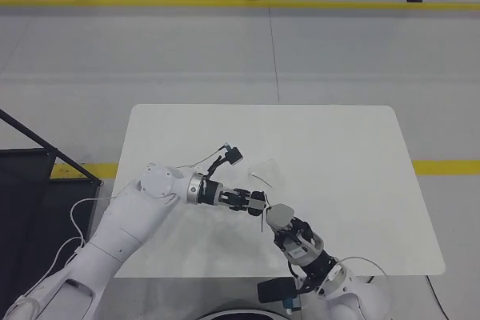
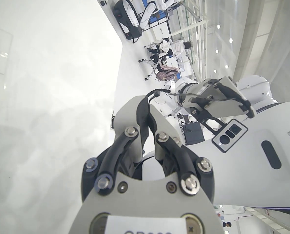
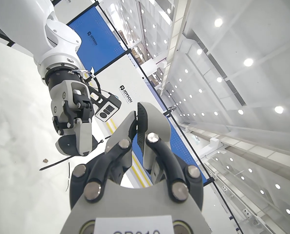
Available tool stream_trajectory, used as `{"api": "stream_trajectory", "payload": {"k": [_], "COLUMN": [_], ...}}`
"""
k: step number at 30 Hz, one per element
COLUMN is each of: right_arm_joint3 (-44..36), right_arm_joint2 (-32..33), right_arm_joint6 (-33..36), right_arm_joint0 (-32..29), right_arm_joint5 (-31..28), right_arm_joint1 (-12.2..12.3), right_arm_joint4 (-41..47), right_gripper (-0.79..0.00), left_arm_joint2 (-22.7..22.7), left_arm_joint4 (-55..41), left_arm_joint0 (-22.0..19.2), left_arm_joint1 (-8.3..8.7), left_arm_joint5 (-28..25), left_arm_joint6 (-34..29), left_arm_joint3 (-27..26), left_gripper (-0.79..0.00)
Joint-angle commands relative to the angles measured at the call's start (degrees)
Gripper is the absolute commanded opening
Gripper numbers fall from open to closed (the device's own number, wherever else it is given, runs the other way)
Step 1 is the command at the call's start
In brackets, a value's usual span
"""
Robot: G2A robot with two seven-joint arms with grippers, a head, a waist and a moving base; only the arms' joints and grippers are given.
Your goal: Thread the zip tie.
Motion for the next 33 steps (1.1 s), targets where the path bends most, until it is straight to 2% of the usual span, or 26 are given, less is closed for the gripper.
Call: {"api": "stream_trajectory", "payload": {"k": [1, 33], "right_arm_joint3": [-0.11, -0.19], "right_arm_joint2": [-0.22, -0.94], "right_arm_joint6": [0.55, 0.81], "right_arm_joint0": [0.0, 0.02], "right_arm_joint5": [0.12, 0.06], "right_arm_joint1": [-0.01, 0.45], "right_arm_joint4": [-0.32, -2.12], "right_gripper": [-0.785, -0.785], "left_arm_joint2": [-0.01, -0.01], "left_arm_joint4": [0.01, 0.01], "left_arm_joint0": [0.0, 0.0], "left_arm_joint1": [0.0, 0.0], "left_arm_joint5": [0.0, 0.0], "left_arm_joint6": [0.0, 0.0], "left_arm_joint3": [-0.01, -0.01], "left_gripper": [-0.785, -0.785]}}
